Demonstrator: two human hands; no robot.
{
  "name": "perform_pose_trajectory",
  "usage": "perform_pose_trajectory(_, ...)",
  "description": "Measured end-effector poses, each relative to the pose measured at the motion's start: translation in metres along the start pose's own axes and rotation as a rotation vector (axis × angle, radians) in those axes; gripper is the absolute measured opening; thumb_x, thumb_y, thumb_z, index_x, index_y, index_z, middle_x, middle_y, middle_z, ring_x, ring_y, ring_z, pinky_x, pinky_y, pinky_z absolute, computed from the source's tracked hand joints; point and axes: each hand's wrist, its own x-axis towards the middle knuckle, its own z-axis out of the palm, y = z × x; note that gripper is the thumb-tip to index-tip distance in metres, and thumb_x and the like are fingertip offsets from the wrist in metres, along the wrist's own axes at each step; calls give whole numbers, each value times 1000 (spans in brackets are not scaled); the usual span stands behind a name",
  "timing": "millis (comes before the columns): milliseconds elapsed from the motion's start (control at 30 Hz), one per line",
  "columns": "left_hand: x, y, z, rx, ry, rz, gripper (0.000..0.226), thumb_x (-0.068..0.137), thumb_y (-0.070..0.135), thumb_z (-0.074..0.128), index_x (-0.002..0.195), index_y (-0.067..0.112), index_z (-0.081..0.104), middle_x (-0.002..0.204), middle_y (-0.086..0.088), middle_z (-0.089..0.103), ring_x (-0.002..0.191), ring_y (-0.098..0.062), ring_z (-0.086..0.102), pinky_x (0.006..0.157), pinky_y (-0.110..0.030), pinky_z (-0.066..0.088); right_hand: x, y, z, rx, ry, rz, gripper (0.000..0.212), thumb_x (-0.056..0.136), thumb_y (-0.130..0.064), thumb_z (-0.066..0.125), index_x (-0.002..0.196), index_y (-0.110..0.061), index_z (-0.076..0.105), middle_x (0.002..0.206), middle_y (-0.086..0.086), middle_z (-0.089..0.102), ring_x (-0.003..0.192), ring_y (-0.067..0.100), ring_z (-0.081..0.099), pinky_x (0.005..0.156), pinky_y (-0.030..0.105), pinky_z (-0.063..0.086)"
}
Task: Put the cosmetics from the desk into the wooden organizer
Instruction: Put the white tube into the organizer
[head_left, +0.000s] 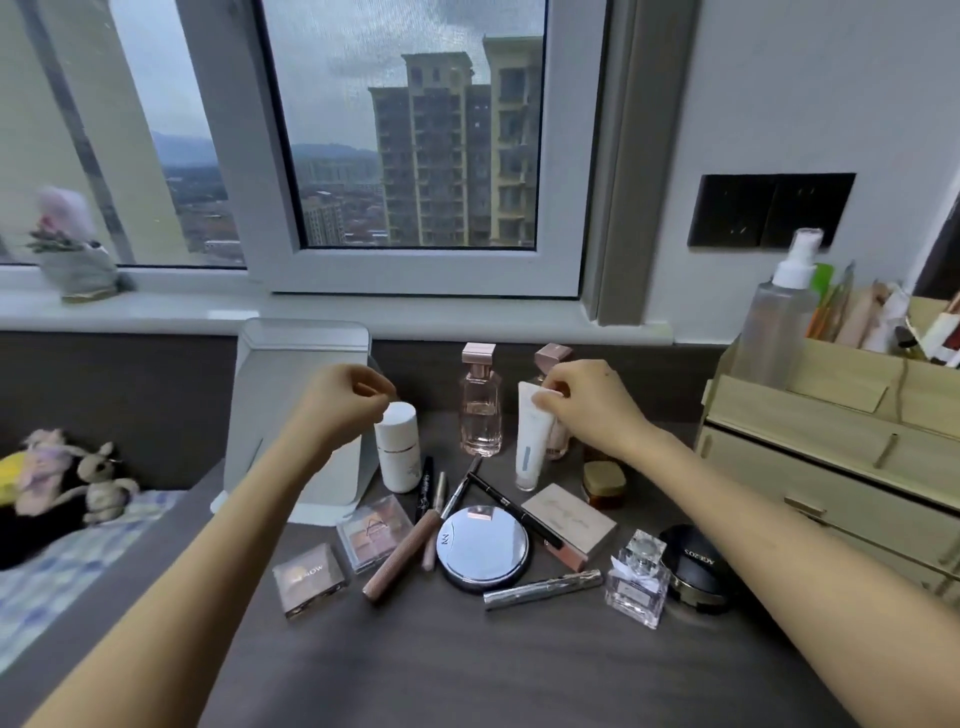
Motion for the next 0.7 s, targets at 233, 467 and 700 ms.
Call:
perform_pose_trajectory(233, -11, -31, -6, 260, -67, -123, 23, 86, 7, 55, 103, -1, 69, 103, -19, 69, 94, -31, 65, 77, -35, 53, -5, -23, -21, 154, 85, -47, 12, 81, -19, 67, 72, -10, 68, 78, 4, 69, 54, 18, 63, 60, 32, 53)
perform_pose_trajectory(467, -47, -68, -3, 457, -230, -142, 21, 80, 23, 66, 95, 10, 70, 102, -6, 71, 91, -19, 63, 74, -25, 46, -24, -40, -26, 227, 17, -39, 12, 80, -19, 66, 72, -11, 69, 69, 9, 70, 57, 25, 67, 54, 29, 53)
perform_pose_trajectory(700, -44, -29, 40, 219, -99, 92, 10, 80, 21, 68, 86, 14, 70, 83, 1, 69, 78, -15, 65, 69, -25, 48, -44, -46, -103, 249, 317, -52, 9, 85, -22, 64, 79, -15, 67, 70, -2, 64, 59, 7, 57, 53, 22, 46)
